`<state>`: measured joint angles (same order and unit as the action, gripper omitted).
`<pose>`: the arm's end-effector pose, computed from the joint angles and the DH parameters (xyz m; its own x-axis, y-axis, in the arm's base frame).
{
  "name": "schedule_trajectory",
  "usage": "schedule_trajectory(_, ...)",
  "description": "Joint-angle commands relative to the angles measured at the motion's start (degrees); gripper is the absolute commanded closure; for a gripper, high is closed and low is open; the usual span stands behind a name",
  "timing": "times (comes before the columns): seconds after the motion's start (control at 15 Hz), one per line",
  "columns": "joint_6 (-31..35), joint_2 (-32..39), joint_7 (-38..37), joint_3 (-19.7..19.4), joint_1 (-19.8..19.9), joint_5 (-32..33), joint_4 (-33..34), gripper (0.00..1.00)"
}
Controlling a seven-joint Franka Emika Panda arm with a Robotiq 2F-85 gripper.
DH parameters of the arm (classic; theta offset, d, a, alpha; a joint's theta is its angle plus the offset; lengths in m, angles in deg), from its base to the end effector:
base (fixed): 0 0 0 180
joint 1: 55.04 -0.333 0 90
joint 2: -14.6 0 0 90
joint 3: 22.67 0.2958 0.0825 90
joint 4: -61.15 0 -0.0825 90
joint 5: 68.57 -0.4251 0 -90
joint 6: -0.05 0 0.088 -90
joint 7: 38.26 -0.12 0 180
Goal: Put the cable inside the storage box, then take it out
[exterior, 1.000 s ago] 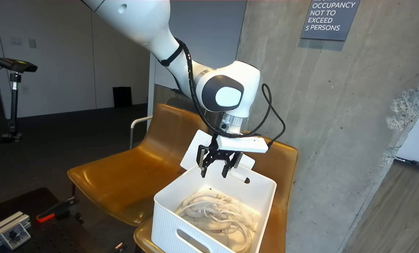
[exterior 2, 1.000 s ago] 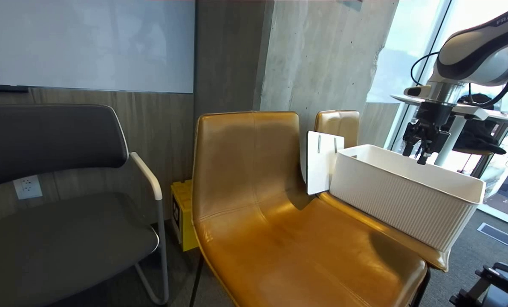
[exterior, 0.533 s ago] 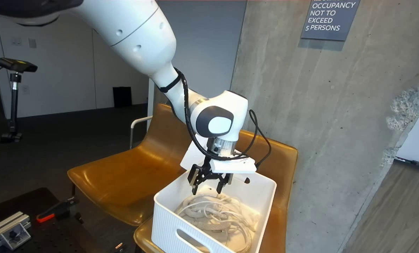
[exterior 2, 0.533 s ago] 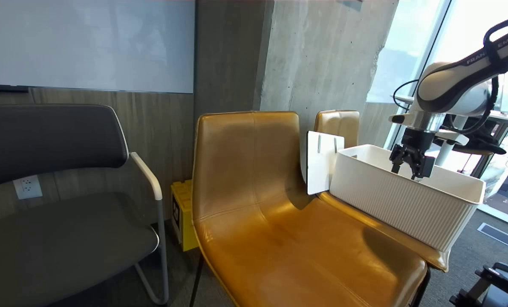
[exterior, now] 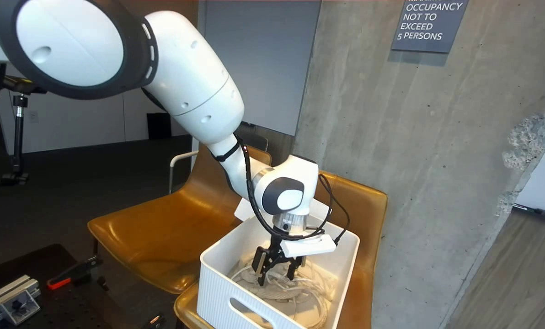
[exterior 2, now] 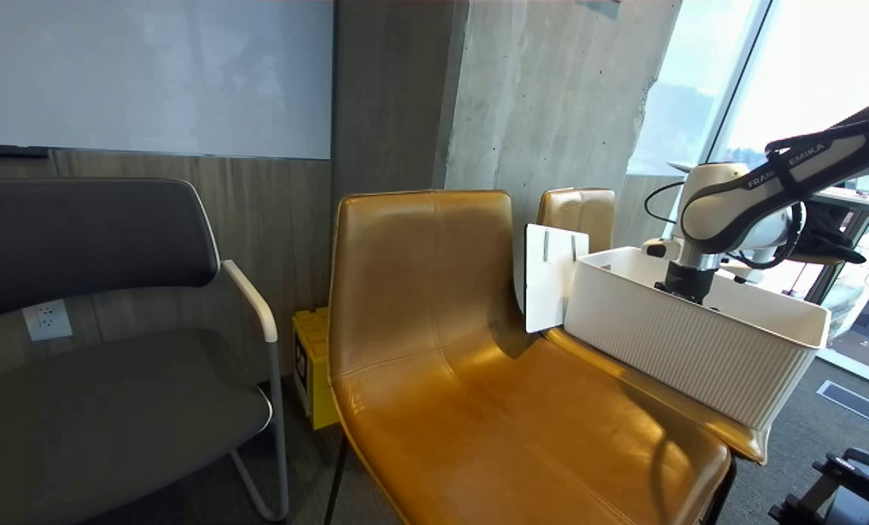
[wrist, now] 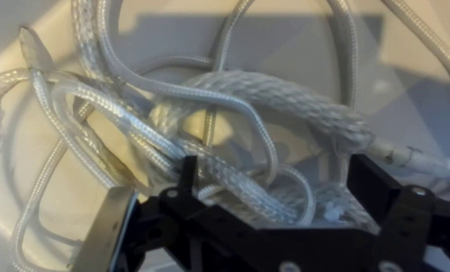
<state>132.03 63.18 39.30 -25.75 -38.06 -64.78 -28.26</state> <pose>0.6553 -0.2389 0.0785 0.4765 0.8728 -0.1054 0.8701 -0.4854 -0.0860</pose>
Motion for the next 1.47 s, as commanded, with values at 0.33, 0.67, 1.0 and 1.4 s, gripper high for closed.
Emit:
schedule_trajectory(0.33, 0.6, 7.0, -0.3, 0.7, 0.5, 1.6, 5.4, 0.32)
schedule_trajectory(0.67, 0.2, 3.0, -0.8, 1.0, 0.8, 0.8, 3.1, 0.71)
schedule_trajectory(1.0, -0.5, -3.6, -2.3, 0.7, 0.7, 0.6, -1.2, 1.0)
schedule_trajectory(1.4, -3.8, -15.5, -4.5, 0.4, 0.1, 0.3, -5.4, 0.96)
